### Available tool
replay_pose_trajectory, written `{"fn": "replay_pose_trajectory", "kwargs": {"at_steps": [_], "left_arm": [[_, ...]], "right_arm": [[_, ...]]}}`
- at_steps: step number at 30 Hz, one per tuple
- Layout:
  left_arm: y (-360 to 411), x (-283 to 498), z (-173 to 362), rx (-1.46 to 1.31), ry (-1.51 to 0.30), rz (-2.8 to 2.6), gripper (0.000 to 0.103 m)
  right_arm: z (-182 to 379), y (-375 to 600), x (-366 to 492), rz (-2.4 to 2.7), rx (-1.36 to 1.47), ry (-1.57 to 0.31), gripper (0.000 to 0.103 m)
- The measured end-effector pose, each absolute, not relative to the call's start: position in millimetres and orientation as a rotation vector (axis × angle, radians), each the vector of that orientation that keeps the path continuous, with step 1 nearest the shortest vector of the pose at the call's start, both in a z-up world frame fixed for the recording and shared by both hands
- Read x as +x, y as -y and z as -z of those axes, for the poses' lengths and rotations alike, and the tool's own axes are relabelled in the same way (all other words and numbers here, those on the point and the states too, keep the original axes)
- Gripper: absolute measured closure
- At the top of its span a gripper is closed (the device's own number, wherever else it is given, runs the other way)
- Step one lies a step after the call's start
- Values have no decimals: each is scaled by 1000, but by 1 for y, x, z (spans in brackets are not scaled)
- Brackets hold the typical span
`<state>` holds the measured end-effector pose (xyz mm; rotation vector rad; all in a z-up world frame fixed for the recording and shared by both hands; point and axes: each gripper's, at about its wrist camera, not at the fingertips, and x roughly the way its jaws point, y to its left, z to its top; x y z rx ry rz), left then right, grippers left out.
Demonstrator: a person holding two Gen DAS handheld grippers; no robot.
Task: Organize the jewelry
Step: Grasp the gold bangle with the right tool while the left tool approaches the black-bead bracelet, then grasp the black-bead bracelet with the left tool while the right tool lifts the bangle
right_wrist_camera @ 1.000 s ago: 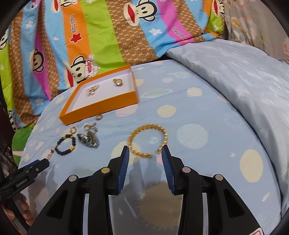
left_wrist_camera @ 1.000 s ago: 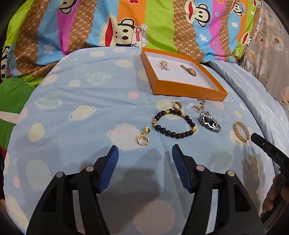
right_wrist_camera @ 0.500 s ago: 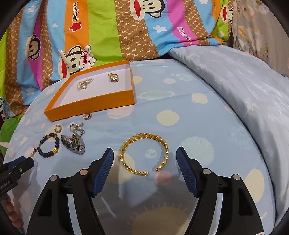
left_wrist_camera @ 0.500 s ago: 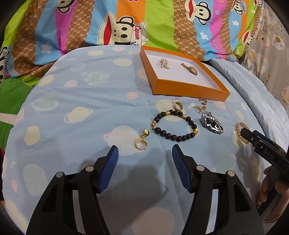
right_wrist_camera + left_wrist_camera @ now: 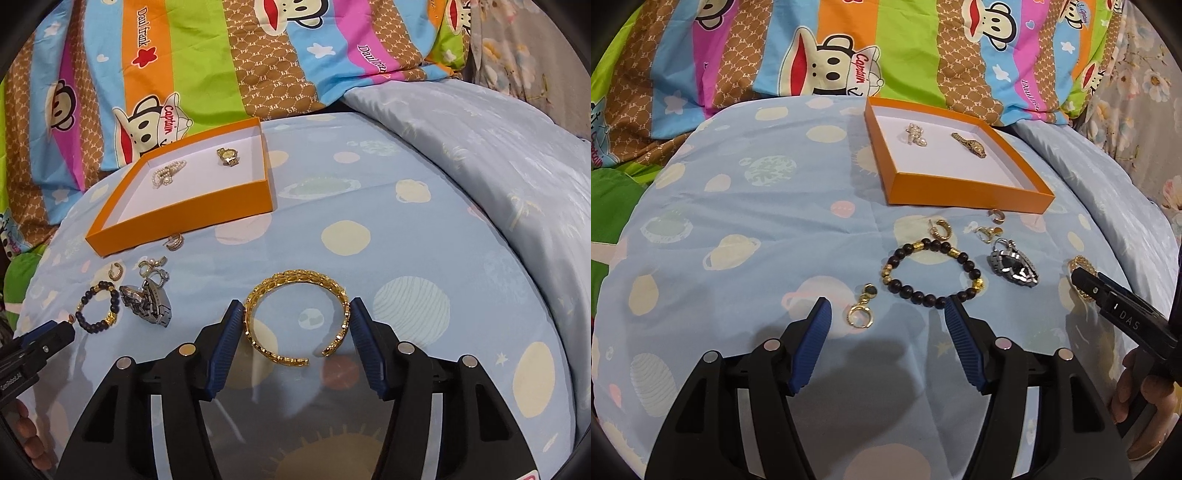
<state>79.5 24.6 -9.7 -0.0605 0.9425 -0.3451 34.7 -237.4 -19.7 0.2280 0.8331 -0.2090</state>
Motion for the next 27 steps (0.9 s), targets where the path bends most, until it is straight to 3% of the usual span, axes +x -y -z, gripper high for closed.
{"fn": "replay_pose_trajectory", "kwargs": {"at_steps": [18,27], "left_arm": [[-9,105,12,-34,-930,345,43],[-1,109,19,8,-913,365,71]], "right_arm": [[6,225,23,147,245,-797,46],[9,227,26,140,265,-802,46]]}}
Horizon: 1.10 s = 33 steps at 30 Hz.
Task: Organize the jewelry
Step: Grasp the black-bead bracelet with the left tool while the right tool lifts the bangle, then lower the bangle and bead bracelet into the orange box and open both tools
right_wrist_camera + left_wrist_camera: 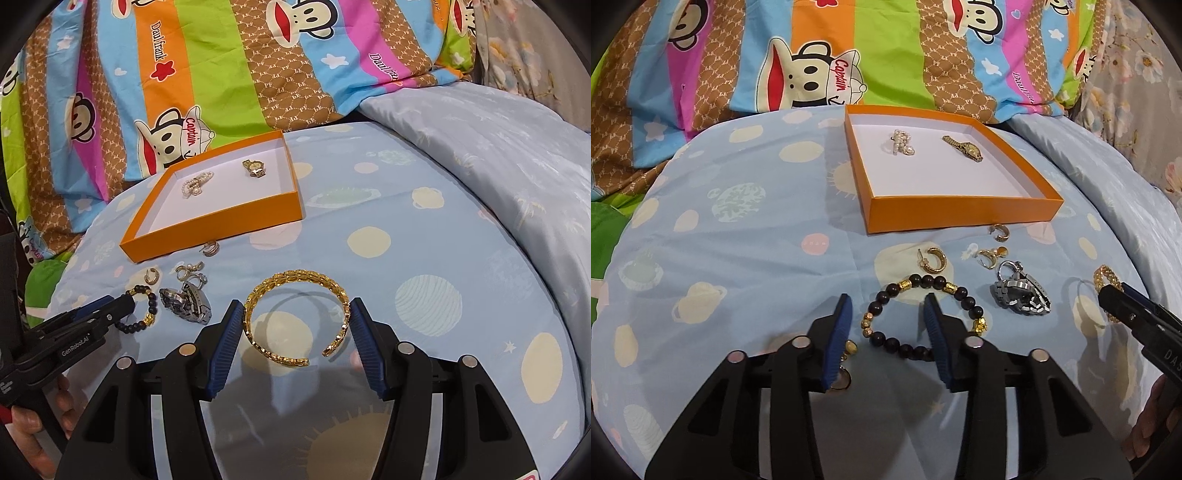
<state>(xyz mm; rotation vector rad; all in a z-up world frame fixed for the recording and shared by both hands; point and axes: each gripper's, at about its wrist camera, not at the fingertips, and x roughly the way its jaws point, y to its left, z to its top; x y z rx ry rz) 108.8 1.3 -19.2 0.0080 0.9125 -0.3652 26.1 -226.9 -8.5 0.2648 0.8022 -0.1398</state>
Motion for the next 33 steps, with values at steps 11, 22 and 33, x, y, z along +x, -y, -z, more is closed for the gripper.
{"fn": "replay_pose_trajectory", "kwargs": {"at_steps": [11,22,33], "left_arm": [[-3,104,14,-38,-922,426,96],[-4,83,-68,-67,-761,540,96],[25,148,-114,-46,-613,541,96]], "right_arm": [[4,221,27,123,261,-795,46],[-34,212,35,82,233,-711,46],[-58,213,120,30,198,-663,46]]}}
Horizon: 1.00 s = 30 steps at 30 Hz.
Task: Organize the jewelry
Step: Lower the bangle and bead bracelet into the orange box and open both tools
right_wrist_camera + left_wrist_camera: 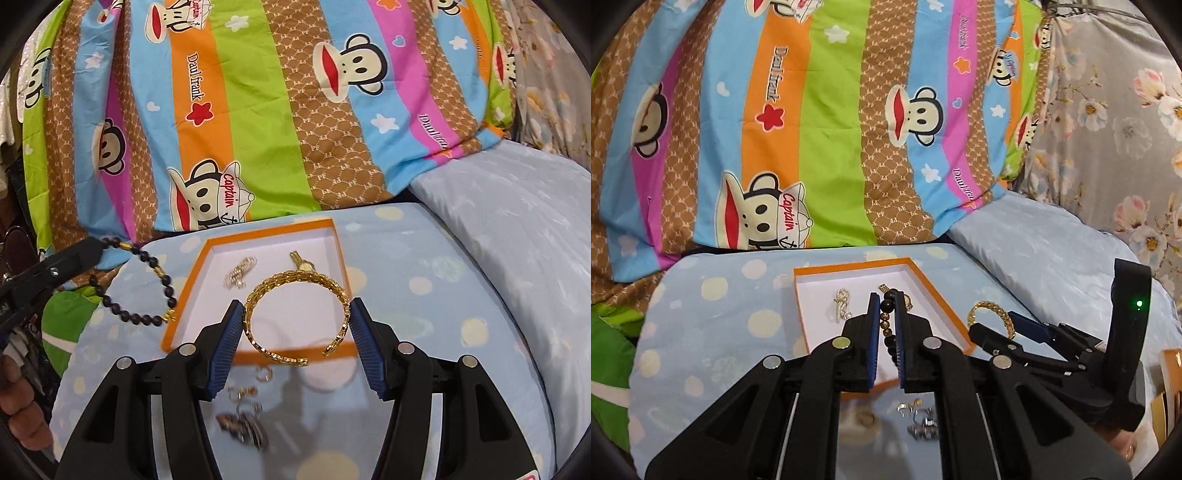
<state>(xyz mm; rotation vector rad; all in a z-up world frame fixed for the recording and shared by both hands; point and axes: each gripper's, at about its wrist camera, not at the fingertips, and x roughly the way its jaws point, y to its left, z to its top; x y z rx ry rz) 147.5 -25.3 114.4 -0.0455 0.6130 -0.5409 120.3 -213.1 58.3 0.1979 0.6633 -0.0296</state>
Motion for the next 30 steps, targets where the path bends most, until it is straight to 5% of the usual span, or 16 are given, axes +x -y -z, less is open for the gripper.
{"fn": "replay_pose_trajectory", "kwargs": {"at_steps": [15,17,19,23,30], "left_arm": [[42,220,-27,-66,-773,460,95],[37,222,-23,-77,-781,436,83],[31,221,-24,-90,-775,417,59],[19,214,-37,-82,-733,398,50],[-13,177,-70,-108,-662,391,49]], "right_arm": [[4,209,197,16,206,-808,44],[4,208,195,38,184,-794,44],[-2,209,190,42,180,-771,44],[-25,218,171,61,202,-691,40],[-51,224,112,80,219,-619,39]]}}
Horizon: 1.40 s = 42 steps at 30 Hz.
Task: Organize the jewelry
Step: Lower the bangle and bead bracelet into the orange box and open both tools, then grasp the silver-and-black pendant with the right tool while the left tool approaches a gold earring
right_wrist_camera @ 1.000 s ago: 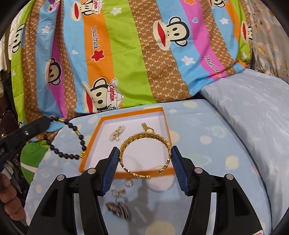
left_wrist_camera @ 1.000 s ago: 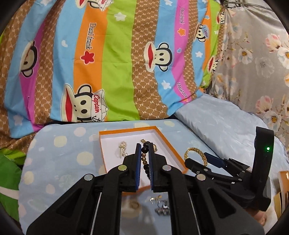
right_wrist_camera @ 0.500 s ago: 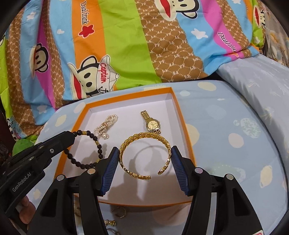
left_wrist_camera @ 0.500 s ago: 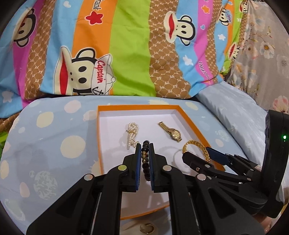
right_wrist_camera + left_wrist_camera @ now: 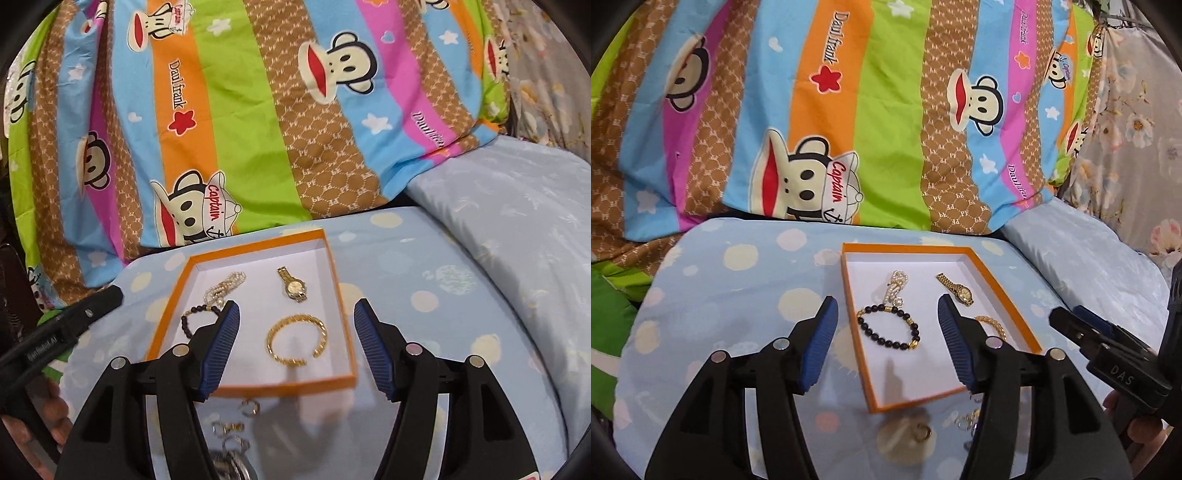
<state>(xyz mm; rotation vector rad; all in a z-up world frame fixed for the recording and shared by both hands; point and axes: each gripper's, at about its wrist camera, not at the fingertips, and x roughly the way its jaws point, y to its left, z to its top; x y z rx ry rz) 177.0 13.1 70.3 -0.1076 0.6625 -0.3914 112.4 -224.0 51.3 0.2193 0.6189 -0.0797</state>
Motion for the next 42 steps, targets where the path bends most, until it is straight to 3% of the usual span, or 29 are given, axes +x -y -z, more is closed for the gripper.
{"fn": "replay_pose_trajectory", "kwargs": {"at_steps": [12,29,33,36,38,40,42], "left_arm": [[-42,100,-28,-71,-794,366,49],[-52,79,13,-91,-921,358,48],[-51,80,15,-87,-919,363,49],[-50,81,15,-86,-914,364,49],[-50,82,15,-86,-912,368,49],[-49,82,15,-89,-911,373,49],[-50,83,15,-95,-912,375,49]], "right_arm": [[-2,190,33,12,190,-776,40],[22,156,70,-39,144,-863,41],[25,154,76,-43,138,-880,55],[25,151,77,-59,133,-880,72],[24,151,77,-60,134,-876,75],[24,153,76,-61,144,-870,84],[24,155,74,-62,160,-866,85]]}}
